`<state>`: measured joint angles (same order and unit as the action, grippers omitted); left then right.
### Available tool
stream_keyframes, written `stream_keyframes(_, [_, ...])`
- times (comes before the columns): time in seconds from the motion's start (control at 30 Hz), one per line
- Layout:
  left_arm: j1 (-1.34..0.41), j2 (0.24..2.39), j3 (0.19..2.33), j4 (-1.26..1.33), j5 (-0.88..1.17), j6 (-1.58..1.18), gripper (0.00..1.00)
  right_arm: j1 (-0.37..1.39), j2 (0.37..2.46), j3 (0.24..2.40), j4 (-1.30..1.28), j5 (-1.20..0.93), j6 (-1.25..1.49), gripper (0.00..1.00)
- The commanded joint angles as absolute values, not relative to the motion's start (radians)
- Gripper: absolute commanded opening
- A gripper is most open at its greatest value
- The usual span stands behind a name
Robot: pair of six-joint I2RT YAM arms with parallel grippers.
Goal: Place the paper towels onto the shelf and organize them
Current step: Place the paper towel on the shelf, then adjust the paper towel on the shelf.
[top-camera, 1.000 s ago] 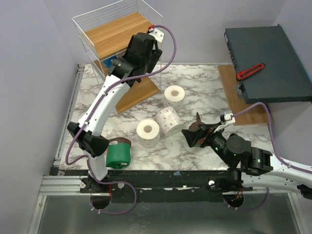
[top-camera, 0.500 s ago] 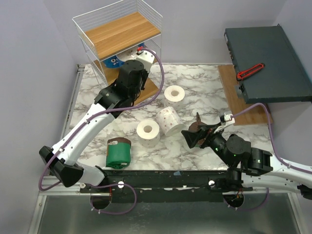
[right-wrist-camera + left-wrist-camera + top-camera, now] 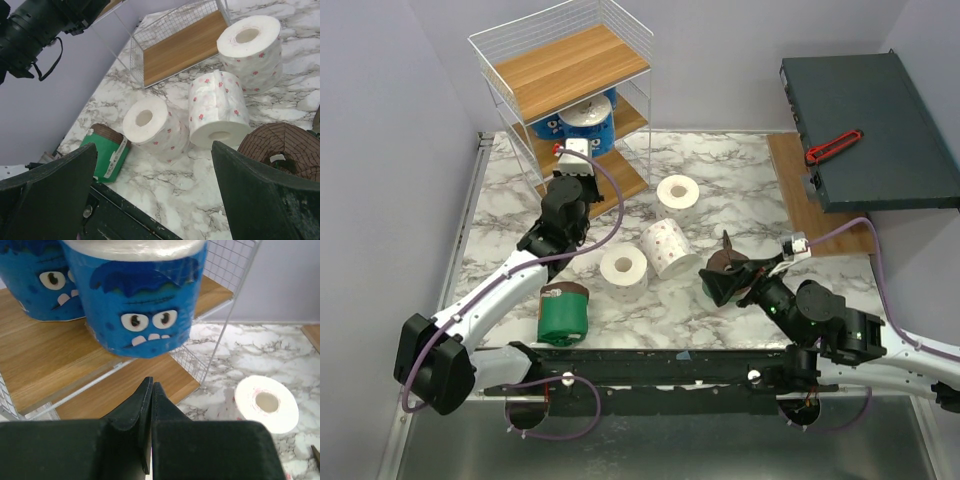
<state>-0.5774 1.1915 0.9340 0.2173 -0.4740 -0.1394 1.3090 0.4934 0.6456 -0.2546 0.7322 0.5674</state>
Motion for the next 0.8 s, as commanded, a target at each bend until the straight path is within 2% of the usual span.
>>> stream_keyframes(0.0, [-0.497,1.216,0.907,0.445,-0.409,-0.268,0.00,1.312,0.472,0.624,-0.246,0.749,0.581,1.00])
stream_keyframes(0.2, [-0.465,1.248,0.896,0.512,-0.380,-0.280,0.00,1.312,0.456,0.605,-0.246,0.758,0.586,1.00])
stream_keyframes(0.77, [-0.448,1.435,1.041,0.495,-0.378,-0.276,0.00,1.312,0.413,0.569,-0.234,0.801,0.555,1.00])
